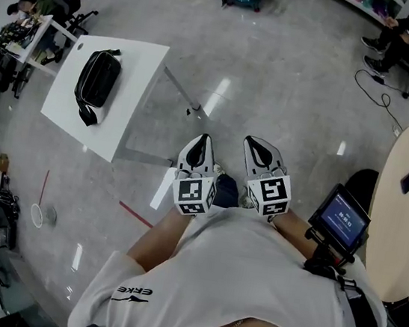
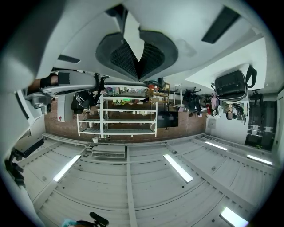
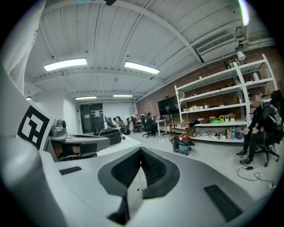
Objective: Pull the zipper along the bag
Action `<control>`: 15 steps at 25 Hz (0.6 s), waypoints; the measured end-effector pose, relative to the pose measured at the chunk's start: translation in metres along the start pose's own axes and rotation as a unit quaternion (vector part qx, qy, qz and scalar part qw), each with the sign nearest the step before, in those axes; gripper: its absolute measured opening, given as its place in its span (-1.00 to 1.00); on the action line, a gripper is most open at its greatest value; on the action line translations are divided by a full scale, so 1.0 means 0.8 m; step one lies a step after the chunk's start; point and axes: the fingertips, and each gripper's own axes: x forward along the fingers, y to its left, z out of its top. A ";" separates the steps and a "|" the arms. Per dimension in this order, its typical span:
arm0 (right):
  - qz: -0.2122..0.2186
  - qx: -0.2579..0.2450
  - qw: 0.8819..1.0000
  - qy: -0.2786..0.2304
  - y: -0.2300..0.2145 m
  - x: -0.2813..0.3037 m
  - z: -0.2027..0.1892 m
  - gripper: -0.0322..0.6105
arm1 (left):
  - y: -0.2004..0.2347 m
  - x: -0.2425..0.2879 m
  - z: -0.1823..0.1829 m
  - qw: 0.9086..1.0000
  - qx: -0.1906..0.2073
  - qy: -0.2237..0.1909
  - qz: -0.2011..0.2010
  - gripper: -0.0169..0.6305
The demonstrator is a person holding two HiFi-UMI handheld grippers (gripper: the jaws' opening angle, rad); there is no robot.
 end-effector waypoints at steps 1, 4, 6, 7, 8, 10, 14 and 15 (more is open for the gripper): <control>0.000 -0.001 1.000 0.001 -0.002 0.010 0.003 -0.89 | 0.007 0.008 0.001 1.000 -0.001 0.000 0.000 -0.94; 0.002 -0.007 1.000 0.004 -0.005 0.042 0.013 -0.89 | 0.029 0.032 0.008 1.000 -0.007 0.000 0.000 -0.94; 0.006 -0.014 1.000 0.009 -0.009 0.063 0.021 -0.89 | 0.042 0.049 0.014 1.000 -0.015 -0.004 0.001 -0.94; 0.009 -0.017 1.000 0.012 -0.011 0.074 0.024 -0.89 | 0.050 0.057 0.017 1.000 -0.018 -0.007 0.003 -0.94; 0.012 -0.020 1.000 0.014 -0.011 0.085 0.028 -0.89 | 0.058 0.064 0.019 1.000 -0.022 -0.008 0.006 -0.94; 0.020 -0.026 0.999 0.018 -0.007 0.110 0.035 -0.89 | 0.078 0.077 0.025 0.999 -0.027 -0.010 0.013 -0.94; 0.040 -0.041 0.998 0.023 0.011 0.168 0.057 -0.89 | 0.137 0.098 0.036 0.998 -0.044 -0.015 0.034 -0.94; 0.044 -0.044 0.998 0.022 0.017 0.182 0.061 -0.89 | 0.153 0.101 0.036 0.998 -0.047 -0.015 0.041 -0.94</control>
